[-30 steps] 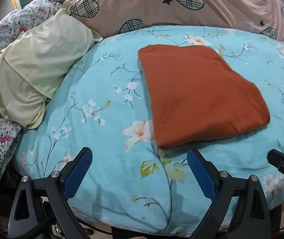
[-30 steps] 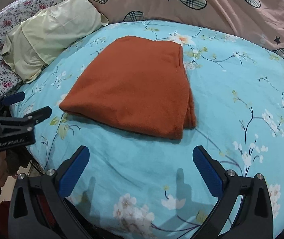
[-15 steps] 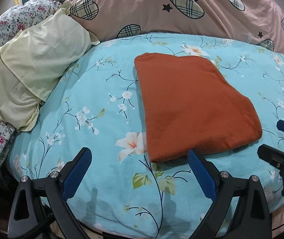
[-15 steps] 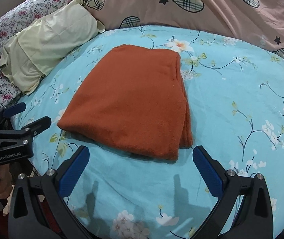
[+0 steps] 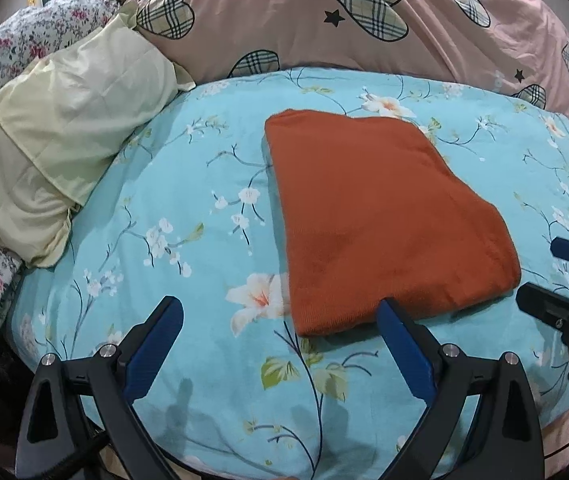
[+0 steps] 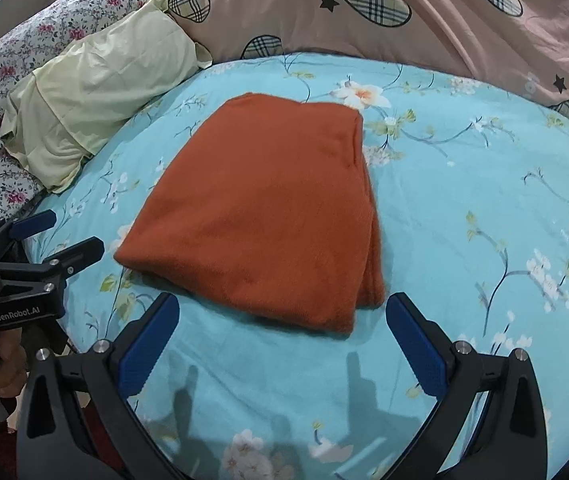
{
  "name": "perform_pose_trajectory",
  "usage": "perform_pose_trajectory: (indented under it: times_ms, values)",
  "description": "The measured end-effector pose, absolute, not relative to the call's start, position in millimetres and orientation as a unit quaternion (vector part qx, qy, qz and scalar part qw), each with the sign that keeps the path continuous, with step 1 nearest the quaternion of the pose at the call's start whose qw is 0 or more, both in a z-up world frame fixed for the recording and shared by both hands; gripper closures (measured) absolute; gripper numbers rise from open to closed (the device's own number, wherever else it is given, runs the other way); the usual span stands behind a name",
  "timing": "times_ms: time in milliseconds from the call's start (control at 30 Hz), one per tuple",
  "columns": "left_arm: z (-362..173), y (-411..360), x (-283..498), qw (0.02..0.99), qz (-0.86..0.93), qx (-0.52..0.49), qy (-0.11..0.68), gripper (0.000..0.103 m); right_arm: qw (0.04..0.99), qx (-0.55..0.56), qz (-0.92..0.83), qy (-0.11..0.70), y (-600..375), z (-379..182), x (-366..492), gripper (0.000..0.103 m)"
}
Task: Fold small clothes
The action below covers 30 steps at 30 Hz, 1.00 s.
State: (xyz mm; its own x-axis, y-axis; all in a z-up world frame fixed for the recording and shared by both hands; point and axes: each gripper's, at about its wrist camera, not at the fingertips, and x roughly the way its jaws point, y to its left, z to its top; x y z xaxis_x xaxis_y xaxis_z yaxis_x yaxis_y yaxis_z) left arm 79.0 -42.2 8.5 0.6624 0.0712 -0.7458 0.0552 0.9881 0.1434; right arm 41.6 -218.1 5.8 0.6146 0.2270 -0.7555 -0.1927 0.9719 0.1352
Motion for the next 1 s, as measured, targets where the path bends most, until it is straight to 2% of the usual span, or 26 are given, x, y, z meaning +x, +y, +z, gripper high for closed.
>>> perform_pose_trajectory:
  times_ms: [300, 1000]
  values:
    - [22, -43, 91, 0.915, 0.002, 0.067, 0.398, 0.004, 0.903, 0.015, 0.123, 0.410, -216, 23, 57, 0.000]
    - [7, -43, 97, 0.906, -0.007, 0.056, 0.420, 0.003, 0.896, 0.036, 0.120, 0.426, -218, 10, 61, 0.000]
